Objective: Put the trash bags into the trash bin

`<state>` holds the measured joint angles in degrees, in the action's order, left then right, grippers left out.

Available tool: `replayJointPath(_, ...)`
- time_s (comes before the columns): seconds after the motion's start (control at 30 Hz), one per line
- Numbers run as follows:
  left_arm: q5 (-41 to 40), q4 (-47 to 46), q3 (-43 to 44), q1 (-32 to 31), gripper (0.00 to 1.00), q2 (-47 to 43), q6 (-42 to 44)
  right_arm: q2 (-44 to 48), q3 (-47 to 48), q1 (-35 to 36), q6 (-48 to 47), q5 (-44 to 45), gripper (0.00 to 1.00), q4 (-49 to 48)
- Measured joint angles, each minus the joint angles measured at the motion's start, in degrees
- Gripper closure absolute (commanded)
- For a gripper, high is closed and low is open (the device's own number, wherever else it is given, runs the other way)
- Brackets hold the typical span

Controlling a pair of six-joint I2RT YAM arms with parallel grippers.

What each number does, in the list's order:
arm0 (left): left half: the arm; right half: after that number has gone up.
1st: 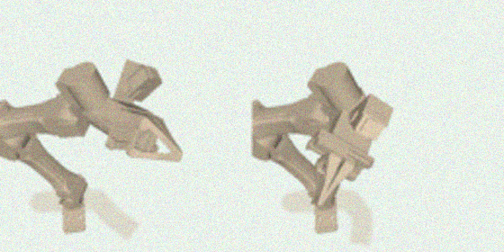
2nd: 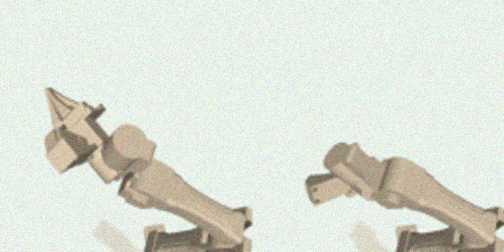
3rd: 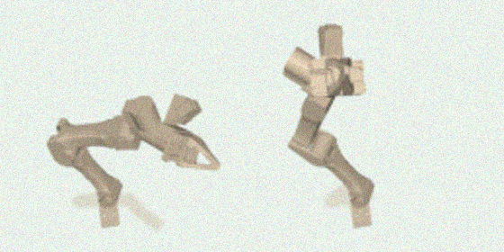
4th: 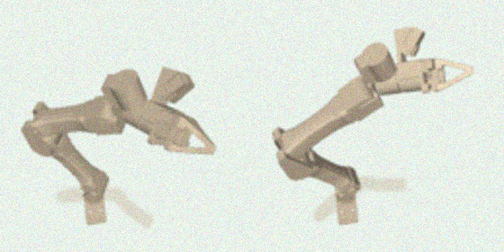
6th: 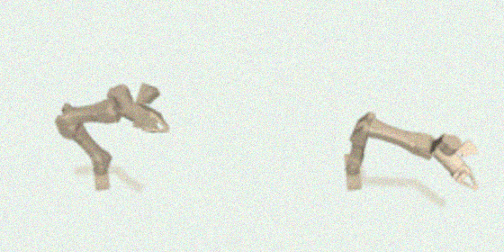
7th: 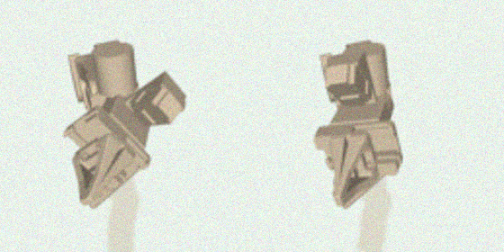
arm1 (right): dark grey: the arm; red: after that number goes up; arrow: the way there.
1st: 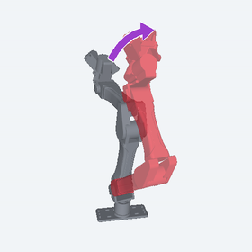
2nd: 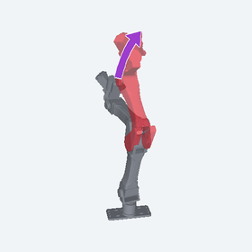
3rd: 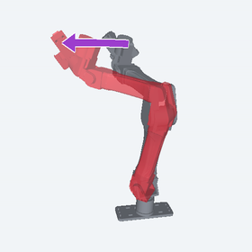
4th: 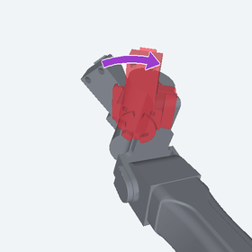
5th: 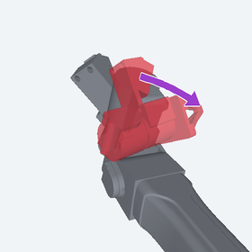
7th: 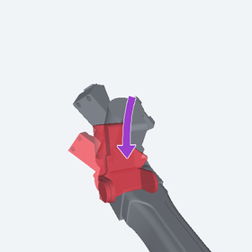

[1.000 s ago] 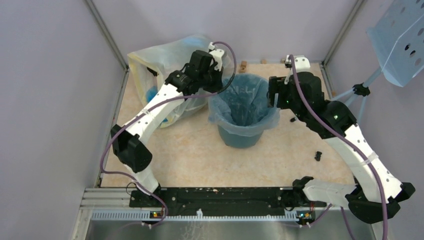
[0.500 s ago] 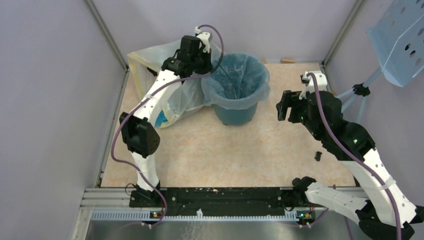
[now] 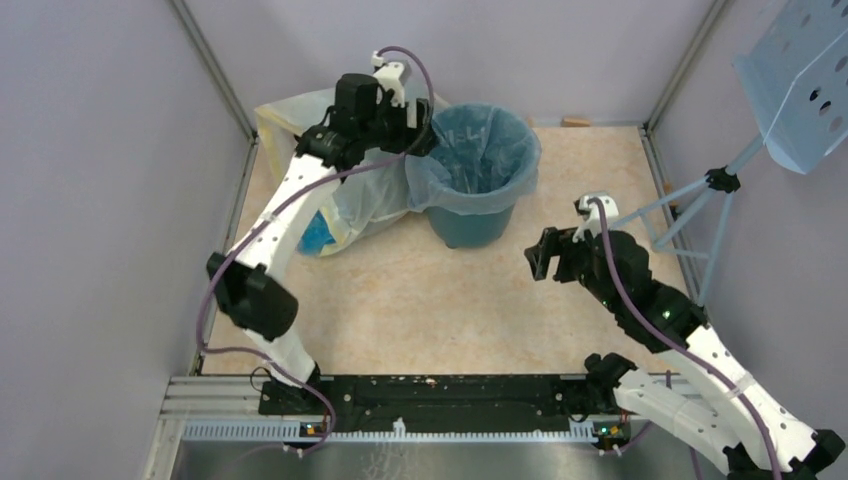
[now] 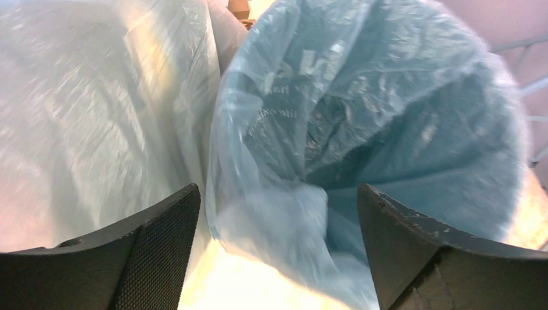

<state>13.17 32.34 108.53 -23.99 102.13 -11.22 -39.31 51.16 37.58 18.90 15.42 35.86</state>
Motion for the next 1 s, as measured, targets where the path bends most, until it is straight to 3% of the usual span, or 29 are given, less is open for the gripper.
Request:
replayJointPath(0.1, 0.0, -1.6, -7.8, 0.0, 0.01, -9.9, -0.7, 5.5, -8.4, 0.0, 2.1, -0.5, 0.19, -5.6)
replayJointPath(0.33, -1.1, -10.4, -36.2, 0.0, 0.01, -40.3, -2.3, 14.0, -20.2, 0.0, 7.6, 3.6, 0.17, -11.0)
replayJointPath(0.5, -2.9, -12.9, -55.5, 0.0, 0.01, -54.5, -6.4, 14.8, -22.8, 0.0, 8.5, 3.6, 0.05, -14.2)
replayJointPath(0.73, -7.8, -12.7, -74.8, 0.0, 0.01, -64.6, -11.2, 16.5, -30.2, 0.0, 9.2, 7.7, 0.05, -18.7)
replayJointPath(1.0, -17.4, -15.4, -82.9, 0.0, 0.01, -69.7, -9.8, 18.4, -39.3, -1.2, 0.4, 15.6, 0.06, -32.2)
